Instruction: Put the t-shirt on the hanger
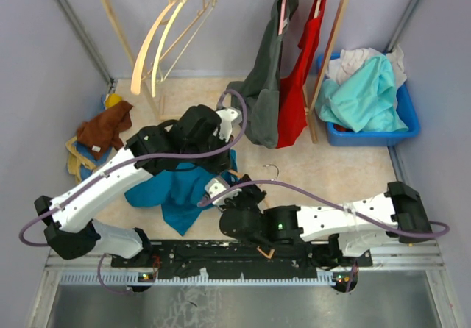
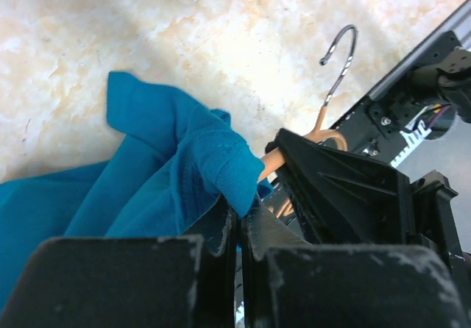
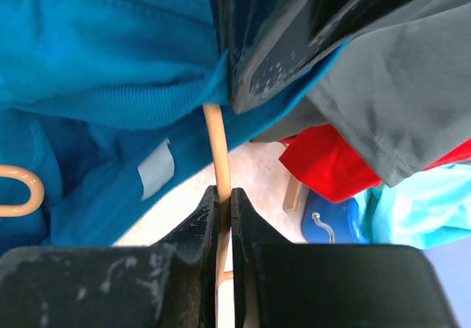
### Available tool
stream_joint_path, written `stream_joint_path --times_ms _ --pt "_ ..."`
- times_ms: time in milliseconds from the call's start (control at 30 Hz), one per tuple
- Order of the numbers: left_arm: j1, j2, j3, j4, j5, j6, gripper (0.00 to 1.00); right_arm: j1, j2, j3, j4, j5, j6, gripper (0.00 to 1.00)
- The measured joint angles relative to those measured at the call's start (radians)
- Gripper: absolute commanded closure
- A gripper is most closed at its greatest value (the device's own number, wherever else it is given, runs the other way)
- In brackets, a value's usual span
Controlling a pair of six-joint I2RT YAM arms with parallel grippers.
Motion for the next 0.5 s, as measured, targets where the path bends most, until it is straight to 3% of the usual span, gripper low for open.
stream_joint_path --times_ms 133,300,500 --pt "-0.016 0.0 0.002 0.032 0.038 0.003 0.96 0.019 -0.047 -0.042 0.162 0.007 -0.087 1.0" --pt "-0.031 0.0 0.002 0.065 0.084 0.006 0.7 0.049 -0.089 -0.098 0.316 0.017 -0.157 1.0" --pt "-0.032 -0.002 0.002 0.11 0.109 0.011 0.55 0.114 -0.169 -0.196 0.451 0.017 -0.179 1.0"
